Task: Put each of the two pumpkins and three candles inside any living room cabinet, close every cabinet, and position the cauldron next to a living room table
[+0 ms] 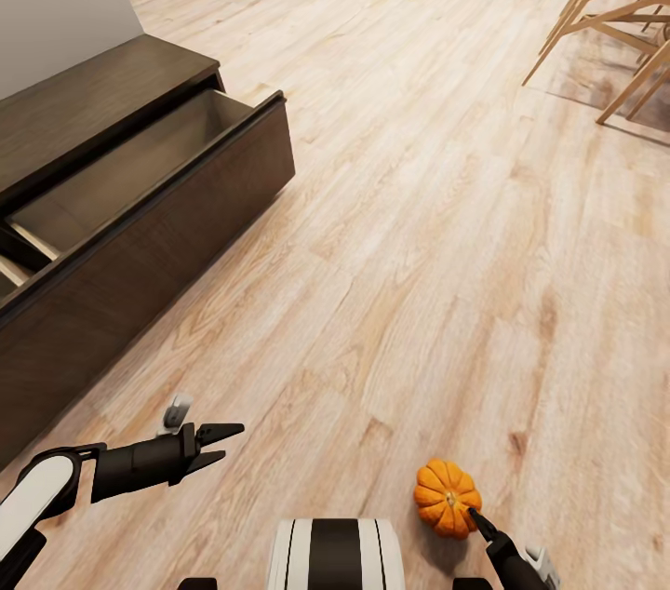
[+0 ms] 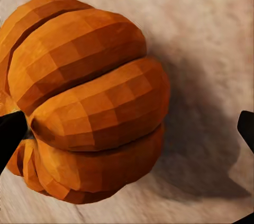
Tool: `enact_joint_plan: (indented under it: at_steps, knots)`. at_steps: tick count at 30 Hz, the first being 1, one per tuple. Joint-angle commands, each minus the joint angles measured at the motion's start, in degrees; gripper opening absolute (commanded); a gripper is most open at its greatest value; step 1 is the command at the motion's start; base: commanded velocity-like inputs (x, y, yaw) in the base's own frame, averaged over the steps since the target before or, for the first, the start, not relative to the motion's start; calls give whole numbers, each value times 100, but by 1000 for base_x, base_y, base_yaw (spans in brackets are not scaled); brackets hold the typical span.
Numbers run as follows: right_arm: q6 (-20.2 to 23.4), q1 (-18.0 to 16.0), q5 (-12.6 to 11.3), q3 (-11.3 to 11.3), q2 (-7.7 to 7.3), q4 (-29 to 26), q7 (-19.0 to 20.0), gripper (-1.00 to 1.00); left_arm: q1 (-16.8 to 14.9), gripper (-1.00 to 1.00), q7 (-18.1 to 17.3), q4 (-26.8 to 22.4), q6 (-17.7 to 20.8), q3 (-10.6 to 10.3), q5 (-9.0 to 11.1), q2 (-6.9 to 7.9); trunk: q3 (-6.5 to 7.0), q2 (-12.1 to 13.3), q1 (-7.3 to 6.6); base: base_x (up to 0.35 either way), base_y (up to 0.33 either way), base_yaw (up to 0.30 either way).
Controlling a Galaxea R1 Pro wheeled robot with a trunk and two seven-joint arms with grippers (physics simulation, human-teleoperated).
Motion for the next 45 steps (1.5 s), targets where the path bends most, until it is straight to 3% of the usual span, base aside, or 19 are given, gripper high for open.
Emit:
enact_joint_plan:
  at_steps: [1, 35, 45]
  knots:
    - [15, -2, -59, 35, 0, 2, 18, 100, -3, 100, -5, -1, 9, -6, 1, 4, -3, -1, 0, 49, -6, 0]
    - [-14, -2, -52, 35, 14, 2, 16, 100, -3, 100, -4, 8, 6, -7, 1, 4, -3, -1, 0, 18, 26, 0]
    - [-25, -2, -50, 35, 14, 2, 16, 100, -3, 100, -9, 6, 7, -4, 1, 4, -158, -11, 18, 0, 0, 0]
